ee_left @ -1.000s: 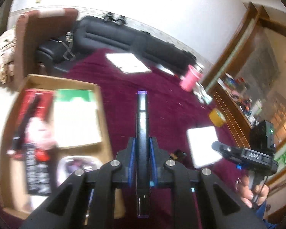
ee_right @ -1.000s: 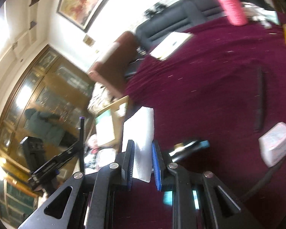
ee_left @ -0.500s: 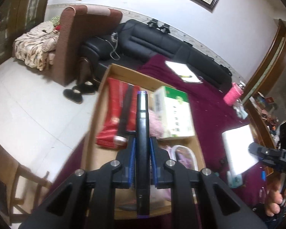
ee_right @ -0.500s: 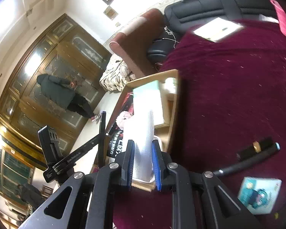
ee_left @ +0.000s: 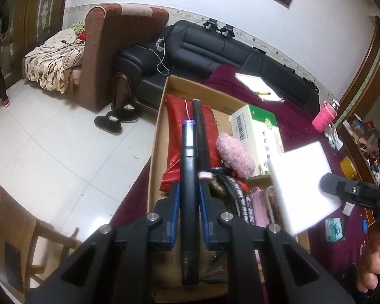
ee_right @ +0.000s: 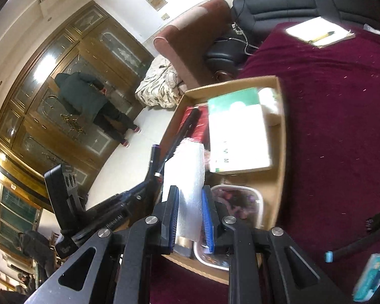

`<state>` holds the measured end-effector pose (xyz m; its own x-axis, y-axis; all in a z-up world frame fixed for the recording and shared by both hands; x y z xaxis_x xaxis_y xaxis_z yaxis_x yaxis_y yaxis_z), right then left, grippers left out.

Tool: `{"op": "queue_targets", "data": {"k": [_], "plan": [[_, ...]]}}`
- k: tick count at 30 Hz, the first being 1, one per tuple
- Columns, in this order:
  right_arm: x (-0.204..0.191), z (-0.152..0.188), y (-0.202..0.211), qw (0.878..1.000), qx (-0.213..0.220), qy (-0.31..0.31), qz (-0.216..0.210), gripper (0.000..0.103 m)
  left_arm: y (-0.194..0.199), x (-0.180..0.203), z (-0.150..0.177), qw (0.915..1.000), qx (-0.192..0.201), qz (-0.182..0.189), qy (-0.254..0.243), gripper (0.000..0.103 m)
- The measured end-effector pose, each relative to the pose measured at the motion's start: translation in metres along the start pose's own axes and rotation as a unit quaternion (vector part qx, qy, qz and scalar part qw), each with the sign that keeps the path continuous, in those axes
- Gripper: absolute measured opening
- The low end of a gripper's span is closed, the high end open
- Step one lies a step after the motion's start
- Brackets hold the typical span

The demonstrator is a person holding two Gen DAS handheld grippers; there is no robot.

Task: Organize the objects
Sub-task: 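Lower the marker and foam sheet into the box and open both tools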

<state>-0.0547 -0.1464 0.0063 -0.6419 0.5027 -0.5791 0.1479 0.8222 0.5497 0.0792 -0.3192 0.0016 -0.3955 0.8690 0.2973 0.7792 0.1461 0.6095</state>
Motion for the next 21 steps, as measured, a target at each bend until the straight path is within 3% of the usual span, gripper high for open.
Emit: {"op": "queue_targets", "data": {"k": [15, 21], "plan": [[0.008, 0.008, -0.029, 1.0, -0.007, -0.017, 0.005, 0.022, -0.003, 0.0, 0.008, 0.9997, -0.014, -0.002, -0.019, 0.016], [0.01, 0.008, -0.038, 1.0, -0.019, -0.011, 0.01, 0.025, 0.001, 0.001, 0.006, 0.9998, -0.009, -0.002, -0.018, 0.027]]}}
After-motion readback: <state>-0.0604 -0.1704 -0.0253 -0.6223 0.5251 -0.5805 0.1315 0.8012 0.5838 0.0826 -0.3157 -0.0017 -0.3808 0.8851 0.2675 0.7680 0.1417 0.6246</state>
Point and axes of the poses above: each gripper's, at about its wrist camera, not at the fingertips, and y roughly against the way its jaws point, x to its right, z to its underside, the point moved 2 cm from there along -y, roughly the way its jaws point, and after that the axes turned 8 degrees about x, right-handed, at the moved point
